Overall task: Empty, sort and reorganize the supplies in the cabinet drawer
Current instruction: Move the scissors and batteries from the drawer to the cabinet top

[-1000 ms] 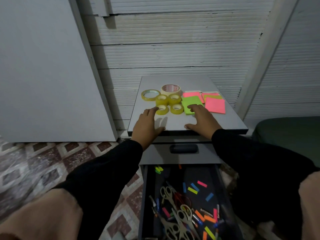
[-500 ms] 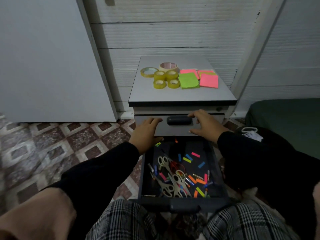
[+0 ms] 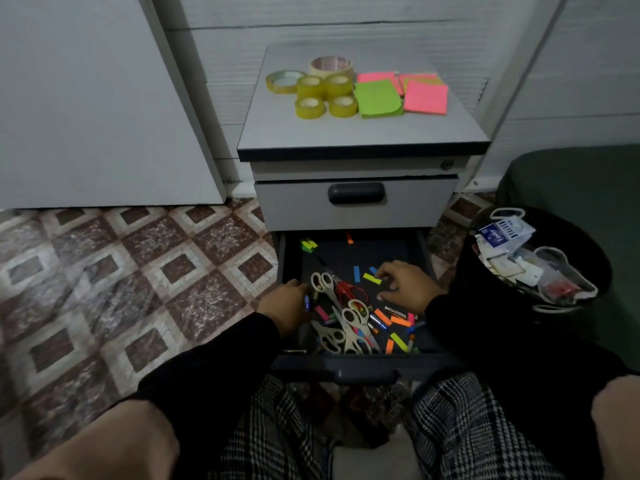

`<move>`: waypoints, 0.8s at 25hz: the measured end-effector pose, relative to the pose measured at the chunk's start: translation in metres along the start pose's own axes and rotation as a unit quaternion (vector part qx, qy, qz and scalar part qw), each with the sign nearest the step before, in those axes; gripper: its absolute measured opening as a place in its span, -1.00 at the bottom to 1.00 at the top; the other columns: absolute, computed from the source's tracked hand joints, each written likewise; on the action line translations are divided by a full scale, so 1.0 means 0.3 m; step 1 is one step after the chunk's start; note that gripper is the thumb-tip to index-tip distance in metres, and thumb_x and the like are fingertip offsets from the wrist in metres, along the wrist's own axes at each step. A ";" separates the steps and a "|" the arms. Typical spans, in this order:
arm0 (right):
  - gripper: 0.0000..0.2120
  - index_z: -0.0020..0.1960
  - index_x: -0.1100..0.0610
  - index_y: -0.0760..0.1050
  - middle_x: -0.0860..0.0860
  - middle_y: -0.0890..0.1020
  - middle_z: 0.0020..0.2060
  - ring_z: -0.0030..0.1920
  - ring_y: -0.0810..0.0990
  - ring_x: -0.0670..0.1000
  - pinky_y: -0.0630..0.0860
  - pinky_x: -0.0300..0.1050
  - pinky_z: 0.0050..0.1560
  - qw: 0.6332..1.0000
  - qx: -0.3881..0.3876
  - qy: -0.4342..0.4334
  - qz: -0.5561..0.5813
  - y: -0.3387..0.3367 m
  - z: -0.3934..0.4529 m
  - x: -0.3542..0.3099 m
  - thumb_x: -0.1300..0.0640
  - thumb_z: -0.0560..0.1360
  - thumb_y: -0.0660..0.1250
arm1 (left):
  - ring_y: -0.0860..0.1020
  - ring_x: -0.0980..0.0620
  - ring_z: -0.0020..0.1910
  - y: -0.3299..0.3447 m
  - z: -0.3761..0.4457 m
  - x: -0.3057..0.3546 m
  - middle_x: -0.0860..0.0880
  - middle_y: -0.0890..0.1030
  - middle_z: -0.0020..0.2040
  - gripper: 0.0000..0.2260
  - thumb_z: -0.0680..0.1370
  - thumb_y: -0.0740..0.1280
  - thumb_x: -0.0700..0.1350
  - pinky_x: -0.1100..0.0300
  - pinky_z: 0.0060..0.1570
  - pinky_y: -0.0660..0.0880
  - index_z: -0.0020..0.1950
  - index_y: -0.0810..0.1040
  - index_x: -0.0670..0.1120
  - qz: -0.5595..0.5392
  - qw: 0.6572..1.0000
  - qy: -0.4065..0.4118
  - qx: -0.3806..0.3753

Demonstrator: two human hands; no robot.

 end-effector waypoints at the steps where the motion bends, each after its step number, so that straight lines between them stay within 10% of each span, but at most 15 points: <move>1: -0.61 0.25 0.19 0.44 0.11 0.50 0.18 0.13 0.49 0.05 0.35 -0.23 0.09 1.000 -0.006 0.008 0.009 0.024 0.010 0.016 0.16 0.46 0.40 | 0.48 -0.15 0.20 0.022 0.012 -0.006 -0.13 0.43 0.26 -0.66 0.54 0.29 -0.07 0.04 0.07 0.44 0.30 0.42 -0.09 0.004 1.000 -0.006 -0.012; 10: -0.84 0.02 0.19 0.50 0.04 0.53 -0.16 -0.08 0.55 0.06 0.40 -0.18 -0.12 0.990 -0.067 0.109 0.055 0.216 0.094 0.144 0.23 0.45 0.39 | 0.50 -0.14 0.23 0.172 0.128 0.045 -0.13 0.51 0.27 -0.64 0.57 0.27 -0.09 0.04 0.11 0.46 0.36 0.41 -0.06 0.034 0.995 0.013 -0.095; 20: -0.72 0.08 0.26 0.51 0.16 0.59 0.08 0.09 0.56 0.14 0.46 -0.10 0.01 0.982 -0.142 0.122 -0.025 0.376 0.143 0.161 0.10 0.47 0.38 | 0.31 -0.10 0.41 0.263 0.199 0.102 0.03 0.17 0.52 -0.51 0.59 0.13 -0.25 0.02 0.28 0.39 0.50 0.20 0.02 0.070 0.988 0.099 -0.093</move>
Point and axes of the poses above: each hand's wrist, its own z-axis towards the middle knuckle, its own y-axis out of the palm, x = y × z, the point moved 4 cm from there along z, towards the middle knuckle
